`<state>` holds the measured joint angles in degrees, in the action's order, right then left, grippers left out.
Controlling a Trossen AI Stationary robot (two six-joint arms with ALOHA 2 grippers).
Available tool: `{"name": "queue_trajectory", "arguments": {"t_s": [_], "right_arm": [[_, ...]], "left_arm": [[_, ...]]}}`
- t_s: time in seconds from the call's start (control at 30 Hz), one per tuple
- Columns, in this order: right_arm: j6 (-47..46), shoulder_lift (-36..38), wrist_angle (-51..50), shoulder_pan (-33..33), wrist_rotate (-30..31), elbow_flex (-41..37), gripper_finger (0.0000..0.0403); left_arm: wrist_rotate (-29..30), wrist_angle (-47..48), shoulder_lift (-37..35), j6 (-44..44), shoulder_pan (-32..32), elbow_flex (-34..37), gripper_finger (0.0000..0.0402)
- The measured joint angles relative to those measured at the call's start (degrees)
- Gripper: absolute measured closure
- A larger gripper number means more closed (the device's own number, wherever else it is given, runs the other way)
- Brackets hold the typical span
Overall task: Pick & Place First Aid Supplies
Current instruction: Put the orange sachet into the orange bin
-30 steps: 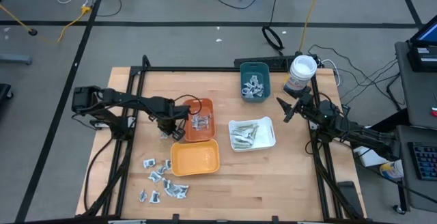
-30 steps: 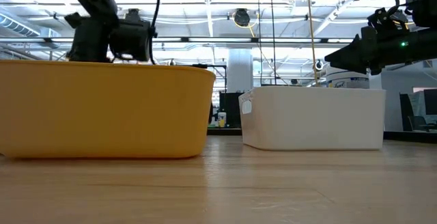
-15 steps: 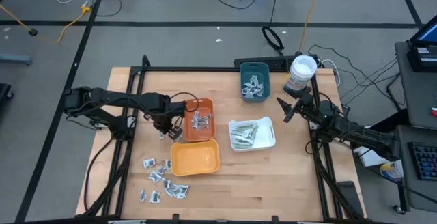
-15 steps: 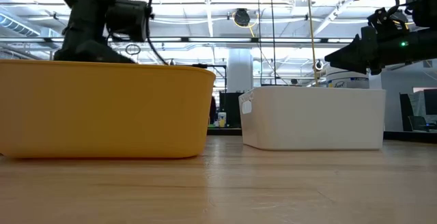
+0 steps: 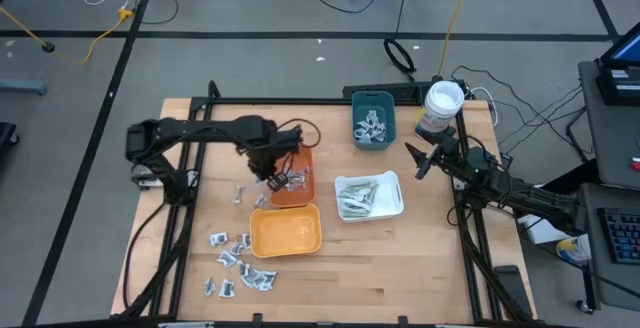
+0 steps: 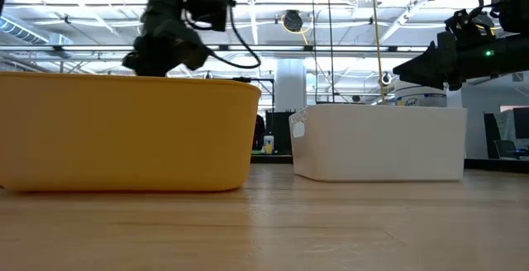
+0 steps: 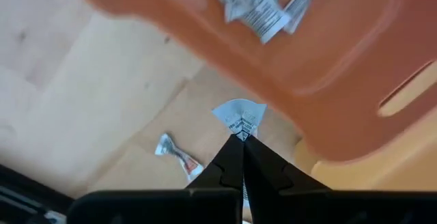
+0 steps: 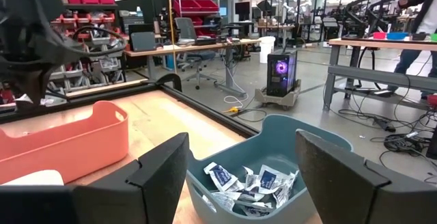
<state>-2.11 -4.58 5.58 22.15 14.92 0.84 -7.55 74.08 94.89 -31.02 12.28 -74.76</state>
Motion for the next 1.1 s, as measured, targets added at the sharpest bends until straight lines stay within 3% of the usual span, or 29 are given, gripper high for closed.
{"name": "queue_trajectory", "arguments": {"t_s": [0.27, 0.7, 0.9, 1.1], "right_arm": [[0.0, 0.0, 0.0, 0.0, 0.0, 0.0, 0.014], [0.0, 0.0, 0.0, 0.0, 0.0, 0.0, 0.014], [0.0, 0.0, 0.0, 0.0, 0.0, 0.0, 0.014], [0.0, 0.0, 0.0, 0.0, 0.0, 0.0, 0.014]], "left_arm": [[0.1, 1.7, 8.2, 4.0, 0.3, -11.8, 0.0399], [0.0, -3.5, 17.6, 3.9, 0.3, -12.3, 0.039], [-0.8, -4.3, 17.8, 3.8, 0.0, -12.3, 0.0344], [0.0, -4.1, 17.0, -1.3, 0.8, -12.3, 0.0244]]}}
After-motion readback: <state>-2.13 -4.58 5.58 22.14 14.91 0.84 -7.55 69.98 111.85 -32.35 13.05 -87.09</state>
